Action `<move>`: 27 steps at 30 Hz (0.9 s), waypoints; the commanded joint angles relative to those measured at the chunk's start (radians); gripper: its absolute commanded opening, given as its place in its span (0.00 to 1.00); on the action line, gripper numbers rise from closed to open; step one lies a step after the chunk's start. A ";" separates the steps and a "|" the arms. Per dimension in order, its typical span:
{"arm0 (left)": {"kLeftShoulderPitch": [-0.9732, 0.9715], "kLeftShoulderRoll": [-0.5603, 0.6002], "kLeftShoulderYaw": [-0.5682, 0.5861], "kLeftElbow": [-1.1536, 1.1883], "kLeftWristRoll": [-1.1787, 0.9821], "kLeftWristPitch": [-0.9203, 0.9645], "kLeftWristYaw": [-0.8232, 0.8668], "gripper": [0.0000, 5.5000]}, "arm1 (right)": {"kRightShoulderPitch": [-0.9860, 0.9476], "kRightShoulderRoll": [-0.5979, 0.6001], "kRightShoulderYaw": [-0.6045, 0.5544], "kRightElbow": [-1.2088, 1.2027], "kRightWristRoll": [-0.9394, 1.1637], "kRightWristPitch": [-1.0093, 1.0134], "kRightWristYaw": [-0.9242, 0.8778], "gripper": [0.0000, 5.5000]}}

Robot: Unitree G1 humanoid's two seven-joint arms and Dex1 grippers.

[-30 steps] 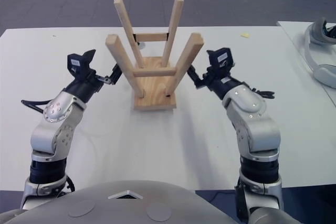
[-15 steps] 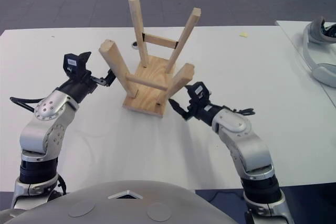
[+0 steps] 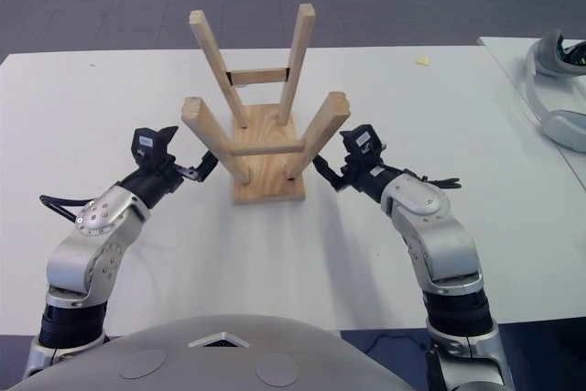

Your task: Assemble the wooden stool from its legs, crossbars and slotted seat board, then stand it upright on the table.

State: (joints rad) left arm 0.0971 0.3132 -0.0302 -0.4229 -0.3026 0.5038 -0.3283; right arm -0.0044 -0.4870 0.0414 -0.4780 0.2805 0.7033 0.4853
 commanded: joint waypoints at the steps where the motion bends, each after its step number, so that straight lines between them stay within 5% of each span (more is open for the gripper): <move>1: 0.057 0.080 0.073 0.166 -0.019 -0.060 -0.120 0.98 | -0.023 -0.042 -0.035 0.074 -0.011 -0.017 0.020 0.73; 6: 0.009 0.128 0.251 0.452 -0.075 -0.161 -0.202 0.98 | -0.095 -0.080 -0.097 0.228 -0.086 -0.120 -0.018 0.73; 10: -0.246 0.135 0.276 0.389 -0.163 -0.050 -0.186 0.98 | -0.246 -0.032 -0.199 0.281 -0.034 -0.146 -0.059 0.73; 17: -0.671 0.144 0.326 0.159 -0.505 0.154 -0.186 0.98 | -0.606 0.058 -0.372 0.097 0.396 0.063 -0.109 0.73; 19: -0.768 0.054 0.324 0.117 -0.637 0.189 -0.110 0.98 | -0.699 0.152 -0.441 0.078 0.663 0.150 -0.252 0.73; 23: -0.879 -0.108 0.252 0.011 -0.742 0.172 0.053 0.98 | -0.775 0.248 -0.403 -0.003 0.932 0.178 -0.458 0.73; 27: -1.060 -0.092 0.293 0.003 -0.842 0.157 0.135 0.98 | -0.873 0.236 -0.422 -0.022 1.128 0.109 -0.639 0.73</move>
State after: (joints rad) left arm -0.8934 0.1973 0.2371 -0.4062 -1.0980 0.6650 -0.2273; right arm -0.8256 -0.2357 -0.3653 -0.4872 1.3393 0.8446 -0.0905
